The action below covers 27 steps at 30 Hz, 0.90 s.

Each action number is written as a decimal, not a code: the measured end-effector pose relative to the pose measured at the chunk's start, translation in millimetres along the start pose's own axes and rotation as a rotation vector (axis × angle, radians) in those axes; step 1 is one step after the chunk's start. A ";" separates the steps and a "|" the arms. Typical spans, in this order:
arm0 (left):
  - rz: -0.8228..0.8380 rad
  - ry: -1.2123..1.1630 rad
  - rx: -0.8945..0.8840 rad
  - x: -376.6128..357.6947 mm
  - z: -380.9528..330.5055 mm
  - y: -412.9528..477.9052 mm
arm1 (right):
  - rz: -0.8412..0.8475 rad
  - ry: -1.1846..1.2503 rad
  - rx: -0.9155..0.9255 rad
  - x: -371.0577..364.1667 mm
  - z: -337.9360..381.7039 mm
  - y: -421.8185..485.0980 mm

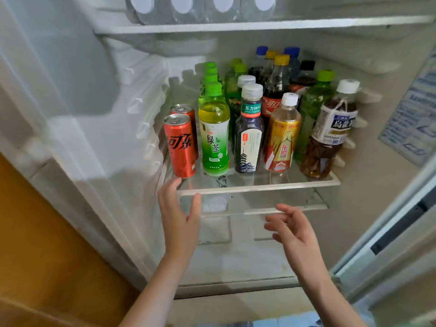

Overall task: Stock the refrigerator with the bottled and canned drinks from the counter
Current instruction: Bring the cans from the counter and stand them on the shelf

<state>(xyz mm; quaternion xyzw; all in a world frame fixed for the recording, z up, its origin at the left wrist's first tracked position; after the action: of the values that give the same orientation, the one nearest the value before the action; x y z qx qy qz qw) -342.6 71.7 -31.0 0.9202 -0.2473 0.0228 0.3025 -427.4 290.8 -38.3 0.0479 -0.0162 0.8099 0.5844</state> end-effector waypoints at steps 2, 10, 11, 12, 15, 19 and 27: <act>0.123 -0.042 0.004 3.4 -0.1 -34.1 | -0.013 -0.025 -0.034 5.9 -10.0 -20.1; 0.776 -0.119 0.318 -11.4 32.1 -174.5 | -0.164 -0.282 -0.351 62.2 -103.8 -155.8; 0.908 -0.086 0.364 -17.6 38.0 -197.2 | -0.195 -0.332 -0.413 71.4 -121.4 -181.0; 1.039 -0.043 0.394 -23.8 43.8 -220.7 | -0.221 -0.385 -0.485 80.0 -139.9 -208.1; 1.441 0.129 0.443 -32.0 59.5 -299.8 | -0.242 -0.526 -0.734 98.2 -197.2 -299.8; 1.838 0.390 0.505 0.5 86.9 -403.6 | -0.235 -0.629 -1.068 103.4 -251.9 -426.6; 2.261 0.740 0.425 73.1 117.2 -503.5 | -0.253 -0.521 -1.443 86.5 -276.3 -600.2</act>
<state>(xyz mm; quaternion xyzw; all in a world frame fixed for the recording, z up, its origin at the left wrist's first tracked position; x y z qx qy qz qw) -55.0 322.7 -387.2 0.1531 -0.8024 0.5768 0.0067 98.5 585.2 -322.7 -0.1541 -0.6705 0.4890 0.5362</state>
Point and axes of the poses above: each hand's wrist, its own y-axis towards the middle knuckle, its own x-axis out of the back of the hand, z = x × y, the point moved 5 cm from there along y, towards the middle knuckle, and after that the axes turned 3 degrees about -y, right-handed, at the moved point
